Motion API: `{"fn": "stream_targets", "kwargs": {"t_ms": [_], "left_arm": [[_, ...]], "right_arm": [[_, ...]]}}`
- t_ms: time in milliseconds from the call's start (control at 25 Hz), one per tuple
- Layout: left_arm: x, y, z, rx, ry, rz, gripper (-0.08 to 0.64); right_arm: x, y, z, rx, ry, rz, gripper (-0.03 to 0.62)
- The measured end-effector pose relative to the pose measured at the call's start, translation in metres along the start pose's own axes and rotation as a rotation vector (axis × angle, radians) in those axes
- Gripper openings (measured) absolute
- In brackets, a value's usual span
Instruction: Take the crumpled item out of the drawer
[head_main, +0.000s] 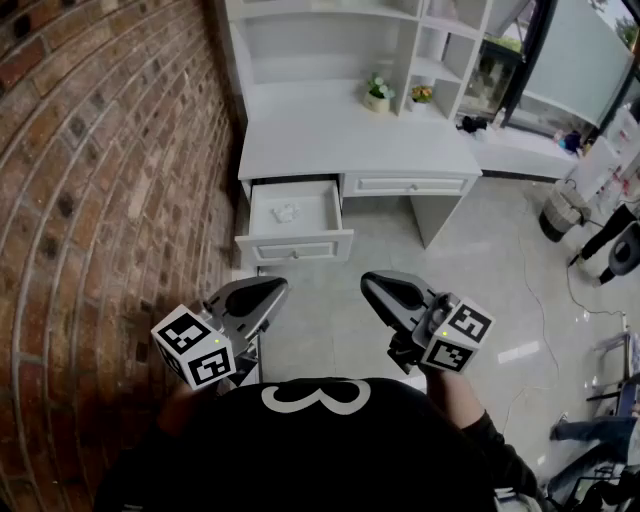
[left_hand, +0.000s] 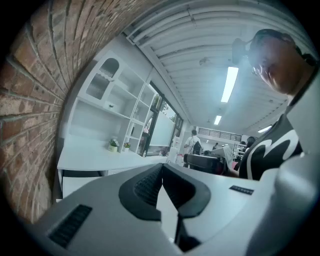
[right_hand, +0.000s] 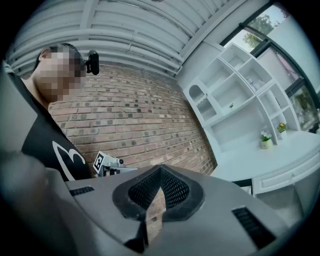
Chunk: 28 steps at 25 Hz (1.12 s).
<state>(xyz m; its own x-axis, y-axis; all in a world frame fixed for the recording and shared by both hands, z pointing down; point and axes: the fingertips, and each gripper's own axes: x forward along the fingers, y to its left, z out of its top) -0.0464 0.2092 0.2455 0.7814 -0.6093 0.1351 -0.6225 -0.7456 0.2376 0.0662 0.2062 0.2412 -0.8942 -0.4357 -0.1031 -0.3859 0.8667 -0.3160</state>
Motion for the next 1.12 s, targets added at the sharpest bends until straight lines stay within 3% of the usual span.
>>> {"fn": "stream_targets", "kwargs": {"t_ms": [720,920,960,1120], "left_arm": [[0.027,-0.018,-0.006,0.003,-0.002,0.03,0.003],[0.032,-0.022,-0.007,0.037,-0.023,0.05,0.006],[0.032,-0.022,-0.007,0.039,-0.031,0.057,0.018],[0.039,-0.02,-0.014,-0.005,-0.055,0.092,0.177]], "right_arm": [[-0.036,-0.02,0.002,0.001,-0.03,-0.022,0.011],[-0.05,-0.024,-0.003,-0.007,-0.021,-0.022,0.011],[-0.052,-0.023,-0.005,-0.009,-0.018,-0.019,0.011],[-0.064,-0.022,-0.016,-0.001,-0.008,-0.018,0.011]]}}
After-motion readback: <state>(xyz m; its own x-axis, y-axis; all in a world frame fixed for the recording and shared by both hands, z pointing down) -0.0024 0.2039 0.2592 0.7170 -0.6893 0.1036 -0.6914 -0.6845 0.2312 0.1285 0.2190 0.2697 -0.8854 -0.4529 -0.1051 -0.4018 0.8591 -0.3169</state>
